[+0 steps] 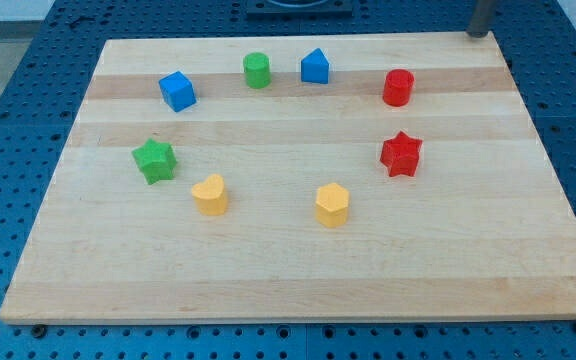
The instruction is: Point at the blue triangle
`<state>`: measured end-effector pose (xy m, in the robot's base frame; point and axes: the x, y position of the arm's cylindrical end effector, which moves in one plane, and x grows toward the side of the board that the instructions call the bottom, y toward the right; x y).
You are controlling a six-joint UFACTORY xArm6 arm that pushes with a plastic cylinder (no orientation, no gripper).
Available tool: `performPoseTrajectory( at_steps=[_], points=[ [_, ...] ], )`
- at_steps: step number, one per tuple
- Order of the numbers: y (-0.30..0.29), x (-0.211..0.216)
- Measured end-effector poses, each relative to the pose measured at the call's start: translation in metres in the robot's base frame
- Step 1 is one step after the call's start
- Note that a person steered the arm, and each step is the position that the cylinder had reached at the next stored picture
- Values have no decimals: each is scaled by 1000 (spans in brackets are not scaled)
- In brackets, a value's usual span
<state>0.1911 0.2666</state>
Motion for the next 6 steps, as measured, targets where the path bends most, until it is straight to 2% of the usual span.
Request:
performPoseTrajectory(
  at_steps=[2, 4, 5, 6],
  points=[
    [-23, 0],
    [-111, 25],
    [-138, 4],
    [-176, 1]
  ],
)
